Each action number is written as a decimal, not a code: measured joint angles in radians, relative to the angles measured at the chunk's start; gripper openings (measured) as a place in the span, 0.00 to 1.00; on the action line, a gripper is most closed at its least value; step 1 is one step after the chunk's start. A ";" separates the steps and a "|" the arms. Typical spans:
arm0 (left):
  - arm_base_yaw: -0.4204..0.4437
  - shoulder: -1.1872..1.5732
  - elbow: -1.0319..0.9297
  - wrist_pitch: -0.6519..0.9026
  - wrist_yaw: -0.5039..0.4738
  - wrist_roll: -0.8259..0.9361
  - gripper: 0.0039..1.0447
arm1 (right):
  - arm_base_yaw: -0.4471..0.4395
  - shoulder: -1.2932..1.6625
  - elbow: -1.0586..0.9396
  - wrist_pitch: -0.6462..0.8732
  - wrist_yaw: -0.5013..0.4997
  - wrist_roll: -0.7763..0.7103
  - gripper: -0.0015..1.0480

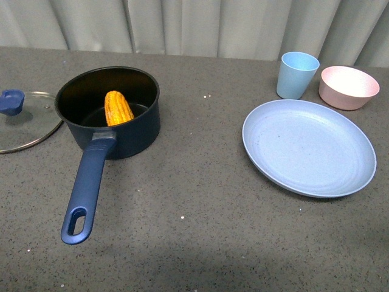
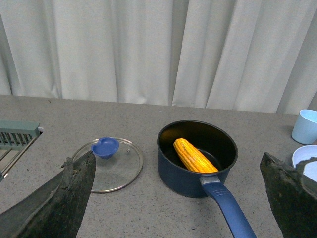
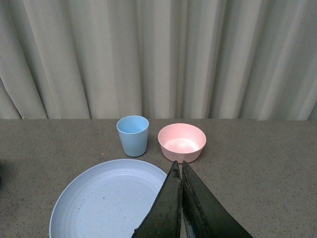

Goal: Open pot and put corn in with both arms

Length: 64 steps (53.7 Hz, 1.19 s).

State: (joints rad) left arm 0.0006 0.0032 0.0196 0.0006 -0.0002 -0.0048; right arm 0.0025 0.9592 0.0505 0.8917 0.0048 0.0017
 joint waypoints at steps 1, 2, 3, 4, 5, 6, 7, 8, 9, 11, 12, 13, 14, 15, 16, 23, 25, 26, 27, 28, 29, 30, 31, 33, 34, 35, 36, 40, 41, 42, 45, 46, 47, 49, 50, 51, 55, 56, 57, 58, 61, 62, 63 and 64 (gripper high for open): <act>0.000 0.000 0.000 0.000 0.000 0.000 0.94 | 0.000 -0.019 -0.002 -0.014 0.000 0.000 0.01; 0.000 0.000 0.000 0.000 0.000 0.000 0.94 | 0.000 -0.037 -0.005 -0.027 0.000 0.000 0.01; 0.000 0.000 0.000 0.000 0.000 0.000 0.94 | 0.000 -0.045 -0.007 -0.033 0.000 0.000 0.01; 0.000 0.000 0.000 0.000 0.000 0.000 0.94 | 0.000 -0.063 -0.010 -0.047 0.000 0.000 0.01; 0.000 0.000 0.000 0.000 0.000 0.000 0.94 | 0.000 -0.079 -0.014 -0.060 0.000 0.000 0.01; 0.000 0.000 0.000 0.000 0.000 0.000 0.94 | 0.000 -0.095 -0.017 -0.074 -0.002 0.000 0.01; 0.000 0.000 0.000 0.000 0.000 0.000 0.94 | 0.000 -0.103 -0.019 -0.081 -0.003 0.000 0.01; 0.000 0.000 0.000 0.000 0.000 0.000 0.94 | 0.000 -0.118 -0.023 -0.095 -0.003 0.000 0.01; 0.000 0.000 0.000 0.000 0.000 0.000 0.94 | 0.000 -0.126 -0.024 -0.101 -0.003 0.000 0.01; 0.000 0.000 0.000 0.000 0.000 0.000 0.94 | 0.000 -0.158 -0.030 -0.129 -0.003 0.000 0.01; 0.000 0.000 0.000 0.000 0.000 0.000 0.94 | 0.000 -0.181 -0.034 -0.149 -0.003 0.000 0.01; 0.000 0.000 0.000 0.000 0.000 0.000 0.94 | 0.000 -0.197 -0.035 -0.163 -0.003 0.000 0.01; 0.000 0.000 0.000 0.000 0.000 0.000 0.94 | 0.000 -0.212 -0.037 -0.175 -0.003 0.000 0.01; 0.000 0.000 0.000 0.000 0.000 0.000 0.94 | 0.000 -0.220 -0.037 -0.182 -0.003 0.000 0.01; 0.000 0.000 0.000 0.000 0.000 0.000 0.94 | 0.000 -0.236 -0.039 -0.195 -0.003 0.000 0.01; 0.000 0.000 0.000 0.000 0.000 0.000 0.94 | 0.000 -0.323 -0.043 -0.273 -0.003 0.000 0.01; 0.000 0.000 0.000 0.000 0.000 0.000 0.94 | 0.000 -0.358 -0.045 -0.304 -0.003 0.000 0.01; 0.000 0.000 0.000 0.000 0.000 0.000 0.94 | 0.000 -0.372 -0.045 -0.317 -0.003 0.000 0.01; 0.000 0.000 0.000 0.000 0.000 0.000 0.94 | 0.000 -0.391 -0.045 -0.334 -0.003 0.000 0.01; 0.000 0.000 0.000 0.000 0.000 0.000 0.94 | 0.000 -0.404 -0.045 -0.346 -0.003 0.000 0.01; 0.000 0.000 0.000 0.000 0.000 0.000 0.94 | 0.000 -0.423 -0.045 -0.364 -0.003 0.000 0.01; 0.000 0.000 0.000 0.000 0.000 0.000 0.94 | 0.000 -0.435 -0.045 -0.375 -0.003 0.000 0.01; 0.000 0.000 0.000 0.000 0.000 0.000 0.94 | 0.000 -0.454 -0.045 -0.392 -0.003 0.000 0.01; 0.000 0.000 0.000 0.000 0.000 0.000 0.94 | 0.000 -0.483 -0.045 -0.418 -0.003 0.000 0.01; 0.000 0.000 0.000 0.000 0.000 0.000 0.94 | 0.000 -0.494 -0.045 -0.429 -0.003 0.000 0.01; 0.000 0.000 0.000 0.000 0.000 0.000 0.94 | 0.000 -0.510 -0.045 -0.445 -0.003 0.000 0.01; 0.000 0.000 0.000 0.000 0.000 0.000 0.94 | 0.000 -0.521 -0.045 -0.455 -0.003 0.000 0.01; 0.000 0.000 0.000 0.000 0.000 0.000 0.94 | 0.000 -0.553 -0.045 -0.484 -0.003 0.000 0.01; 0.000 0.000 0.000 0.000 0.000 0.000 0.94 | 0.000 -0.557 -0.045 -0.488 -0.003 0.000 0.01; 0.000 0.000 0.000 0.000 0.000 0.000 0.94 | 0.000 -0.566 -0.045 -0.498 -0.003 0.000 0.01; 0.000 0.000 0.000 0.000 0.000 0.000 0.94 | 0.000 -0.588 -0.045 -0.520 -0.003 0.000 0.01; 0.000 0.000 0.000 0.000 0.000 0.000 0.94 | 0.000 -0.592 -0.045 -0.524 -0.003 0.000 0.01; 0.000 0.000 0.000 0.000 0.000 0.000 0.94 | 0.000 -0.602 -0.045 -0.533 -0.003 0.000 0.01; 0.000 0.000 0.000 0.000 0.000 0.000 0.94 | 0.000 -0.619 -0.045 -0.549 -0.003 0.000 0.01; 0.000 0.000 0.000 0.000 0.000 0.000 0.94 | 0.000 -0.623 -0.045 -0.553 -0.003 0.000 0.01; 0.000 0.000 0.000 0.000 0.000 0.000 0.94 | 0.000 -0.631 -0.045 -0.561 -0.003 0.000 0.01; 0.000 0.000 0.000 0.000 0.000 0.000 0.94 | 0.000 -0.658 -0.045 -0.587 -0.003 0.000 0.01; 0.000 0.000 0.000 0.000 0.000 0.000 0.94 | 0.000 -0.662 -0.045 -0.591 -0.003 0.000 0.01; 0.000 0.000 0.000 0.000 0.000 0.000 0.94 | 0.000 -0.669 -0.045 -0.599 -0.003 0.000 0.01; 0.000 0.000 0.000 0.000 0.000 0.000 0.94 | 0.000 -0.673 -0.045 -0.602 -0.003 0.000 0.01; 0.000 0.000 0.000 0.000 0.000 0.000 0.94 | 0.000 -0.693 -0.045 -0.622 -0.003 0.000 0.01; 0.000 0.000 0.000 0.000 0.000 0.000 0.94 | 0.000 -0.700 -0.045 -0.628 -0.004 0.000 0.01; 0.000 0.000 0.000 0.000 0.000 0.000 0.94 | 0.000 -0.706 -0.045 -0.634 -0.004 0.000 0.01; 0.000 0.000 0.000 0.000 0.000 0.000 0.94 | 0.000 -0.712 -0.045 -0.640 -0.004 0.000 0.01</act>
State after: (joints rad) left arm 0.0006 0.0032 0.0196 0.0006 -0.0006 -0.0048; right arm 0.0025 0.2474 0.0051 0.2512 0.0010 0.0017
